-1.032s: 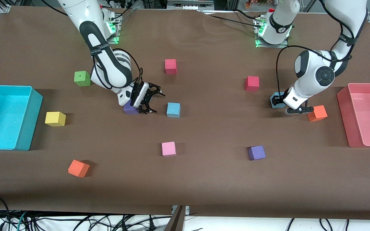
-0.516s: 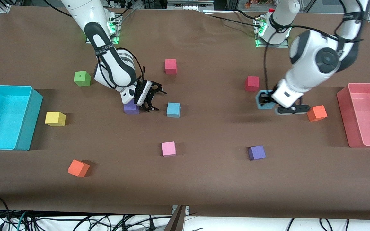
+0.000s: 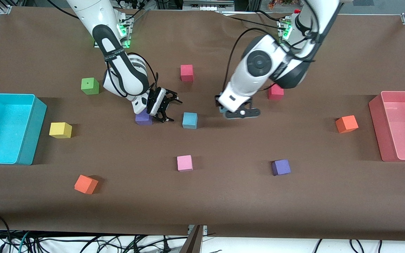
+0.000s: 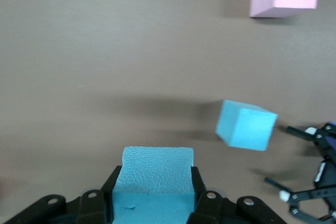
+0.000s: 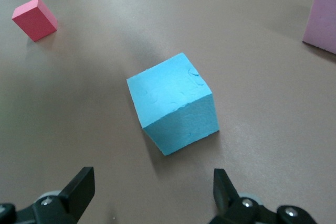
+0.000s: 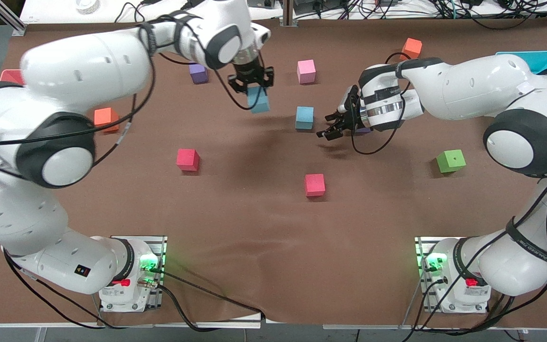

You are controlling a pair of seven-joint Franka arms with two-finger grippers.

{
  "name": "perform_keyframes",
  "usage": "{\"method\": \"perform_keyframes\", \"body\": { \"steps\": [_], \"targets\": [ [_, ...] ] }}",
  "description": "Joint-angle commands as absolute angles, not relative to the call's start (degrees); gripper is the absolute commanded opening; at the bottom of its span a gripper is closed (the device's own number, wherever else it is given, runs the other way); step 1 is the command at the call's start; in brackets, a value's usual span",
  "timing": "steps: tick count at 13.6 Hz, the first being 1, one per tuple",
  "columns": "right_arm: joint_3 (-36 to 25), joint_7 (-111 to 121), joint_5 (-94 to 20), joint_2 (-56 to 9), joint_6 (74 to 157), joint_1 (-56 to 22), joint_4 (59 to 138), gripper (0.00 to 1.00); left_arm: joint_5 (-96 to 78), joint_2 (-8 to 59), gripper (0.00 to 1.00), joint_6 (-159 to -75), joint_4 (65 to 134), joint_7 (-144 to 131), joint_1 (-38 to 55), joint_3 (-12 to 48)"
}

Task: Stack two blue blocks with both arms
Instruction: 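Carry the cyan cube with the left gripper onto the placed cyan cube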

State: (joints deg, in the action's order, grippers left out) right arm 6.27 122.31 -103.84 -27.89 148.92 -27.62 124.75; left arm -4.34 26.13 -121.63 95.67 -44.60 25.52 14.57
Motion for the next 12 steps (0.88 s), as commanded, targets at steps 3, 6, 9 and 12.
{"method": "perform_keyframes", "body": {
  "steps": [3,6,9,12],
  "targets": [
    [6.3,124.3,-104.9,-27.1,148.9,-26.9,124.6,1.00,-3.0,41.6,0.00,-113.4,73.1,-49.9,36.5,6.8],
    [6.3,124.3,-104.9,-27.1,148.9,-26.9,124.2,1.00,-3.2,46.6,0.00,-114.0,66.6,-52.8,39.5,5.3],
    [6.3,124.4,-104.9,-27.2,148.9,-26.9,124.2,1.00,-3.3,50.1,0.00,-114.7,62.1,-53.6,41.2,4.9],
    [6.3,124.4,-104.9,-27.2,148.9,-26.9,124.2,1.00,-3.3,51.1,0.00,-117.2,62.1,-53.5,42.4,4.8]
  ]
}}
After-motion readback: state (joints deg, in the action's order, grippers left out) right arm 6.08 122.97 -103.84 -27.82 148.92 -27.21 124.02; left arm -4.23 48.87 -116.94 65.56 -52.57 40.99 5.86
